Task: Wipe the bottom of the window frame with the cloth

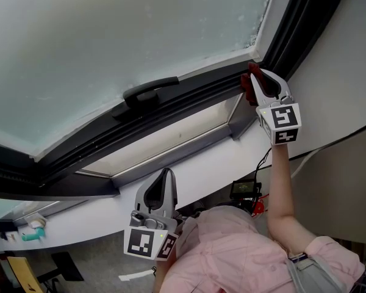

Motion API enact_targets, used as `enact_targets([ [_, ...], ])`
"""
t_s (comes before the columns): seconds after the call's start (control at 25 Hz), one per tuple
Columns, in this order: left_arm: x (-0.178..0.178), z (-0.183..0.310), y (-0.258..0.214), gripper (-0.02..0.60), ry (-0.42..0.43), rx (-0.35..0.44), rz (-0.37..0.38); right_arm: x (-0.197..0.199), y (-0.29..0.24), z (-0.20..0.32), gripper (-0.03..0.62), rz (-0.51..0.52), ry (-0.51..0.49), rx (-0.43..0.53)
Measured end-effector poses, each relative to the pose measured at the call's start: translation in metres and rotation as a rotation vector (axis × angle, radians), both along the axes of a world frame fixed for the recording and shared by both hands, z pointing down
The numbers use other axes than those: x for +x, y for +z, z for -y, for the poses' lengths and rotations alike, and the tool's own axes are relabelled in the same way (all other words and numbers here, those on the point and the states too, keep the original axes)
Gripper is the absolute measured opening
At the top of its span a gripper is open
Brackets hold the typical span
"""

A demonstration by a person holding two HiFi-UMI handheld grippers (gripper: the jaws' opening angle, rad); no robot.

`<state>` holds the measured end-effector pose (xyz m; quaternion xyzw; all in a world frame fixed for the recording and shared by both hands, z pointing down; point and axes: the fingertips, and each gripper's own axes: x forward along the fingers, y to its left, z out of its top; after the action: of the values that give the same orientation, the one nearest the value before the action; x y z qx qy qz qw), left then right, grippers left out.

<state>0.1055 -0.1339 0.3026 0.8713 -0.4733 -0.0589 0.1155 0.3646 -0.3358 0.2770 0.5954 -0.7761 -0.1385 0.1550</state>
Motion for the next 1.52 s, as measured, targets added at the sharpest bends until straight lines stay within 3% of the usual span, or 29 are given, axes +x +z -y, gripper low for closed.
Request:
enact_targets([
  [0.64, -0.006, 0.003, 0.006, -0.006, 0.000, -0.027, -0.013, 0.030, 0.001, 0.009, 0.064, 0.014, 0.074, 0.007],
  [0.88, -0.026, -0.014, 0.007, -0.006, -0.016, -0.032, -0.018, 0.022, -0.004, -0.007, 0.066, 0.095, 0.118, 0.021],
  [1.04, -0.045, -0.029, 0.008, -0.006, -0.017, -0.035, -0.017, -0.052, -0.001, -0.050, 0.064, 0.231, -0.046, 0.010],
  [1.2, -0.070, -0.047, 0.004, -0.006, -0.014, -0.034, -0.015, -0.150, 0.021, -0.083, 0.063, 0.271, -0.209, -0.075],
  [1.36, -0.103, -0.066, 0.002, -0.006, -0.022, -0.034, -0.008, -0.221, 0.042, -0.101, 0.063, 0.294, -0.273, -0.153],
  [1.52, -0.138, -0.081, 0.002, -0.006, -0.037, -0.031, -0.003, -0.272, 0.054, -0.103, 0.062, 0.295, -0.281, -0.169],
])
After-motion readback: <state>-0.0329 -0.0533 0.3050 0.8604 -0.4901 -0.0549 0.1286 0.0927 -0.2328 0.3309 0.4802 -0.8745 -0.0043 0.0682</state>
